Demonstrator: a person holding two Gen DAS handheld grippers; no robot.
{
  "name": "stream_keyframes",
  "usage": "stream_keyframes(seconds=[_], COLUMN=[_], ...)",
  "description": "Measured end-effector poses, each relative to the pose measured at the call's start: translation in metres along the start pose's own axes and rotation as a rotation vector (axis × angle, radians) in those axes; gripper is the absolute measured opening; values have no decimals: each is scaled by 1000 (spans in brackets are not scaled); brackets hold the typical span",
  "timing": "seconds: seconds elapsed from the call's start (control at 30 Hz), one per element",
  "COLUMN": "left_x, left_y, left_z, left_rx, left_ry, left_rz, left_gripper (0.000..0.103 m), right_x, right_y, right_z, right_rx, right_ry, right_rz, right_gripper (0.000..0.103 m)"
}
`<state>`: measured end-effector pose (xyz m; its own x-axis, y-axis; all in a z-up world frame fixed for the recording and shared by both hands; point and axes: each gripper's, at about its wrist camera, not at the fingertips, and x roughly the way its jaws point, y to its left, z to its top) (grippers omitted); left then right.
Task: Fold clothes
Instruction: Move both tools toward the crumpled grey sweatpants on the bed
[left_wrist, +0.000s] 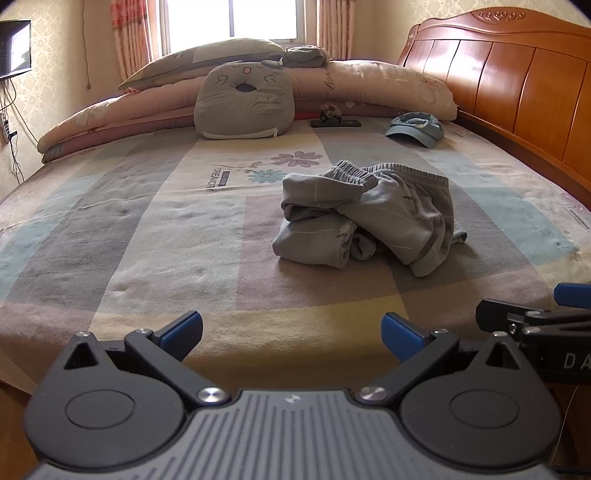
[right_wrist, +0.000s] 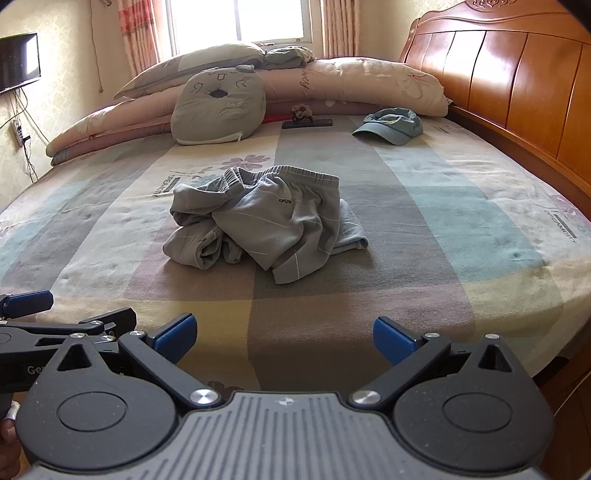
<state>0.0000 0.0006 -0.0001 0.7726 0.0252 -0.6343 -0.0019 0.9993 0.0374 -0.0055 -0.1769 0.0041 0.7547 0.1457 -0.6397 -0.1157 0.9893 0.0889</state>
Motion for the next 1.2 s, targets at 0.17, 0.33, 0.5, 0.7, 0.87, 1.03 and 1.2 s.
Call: stream_keyframes(seconds=[0.17,0.33,0.5,0.7,0.87,1.03,1.2], left_x=[0,0,2,5,8,12,19], left_y=[2,2,3,2,2,3,3], left_z=[0,0,-2,-2,-3,-2,-2], left_rx=[-5,-5,-6,-8,-6,-8,-7], left_ry=[10,9,7,11,13,19,29], left_rz=[-5,-7,-11,-7,-3,0,3], left_gripper=[102,102,102,102,102,102,102], right_x=[2,2,4,4,6,10,16], right_y=[0,1,1,3,2,2,3], right_z=[1,0,0,1,2,4,6], right_rx=[5,-4,-12,-18,-21,-24,-32], right_ry=[-3,-8,-1,1,3,8,16], right_rz=[6,5,4,4,7,14,16], right_gripper=[103,103,103,103,103,103,103])
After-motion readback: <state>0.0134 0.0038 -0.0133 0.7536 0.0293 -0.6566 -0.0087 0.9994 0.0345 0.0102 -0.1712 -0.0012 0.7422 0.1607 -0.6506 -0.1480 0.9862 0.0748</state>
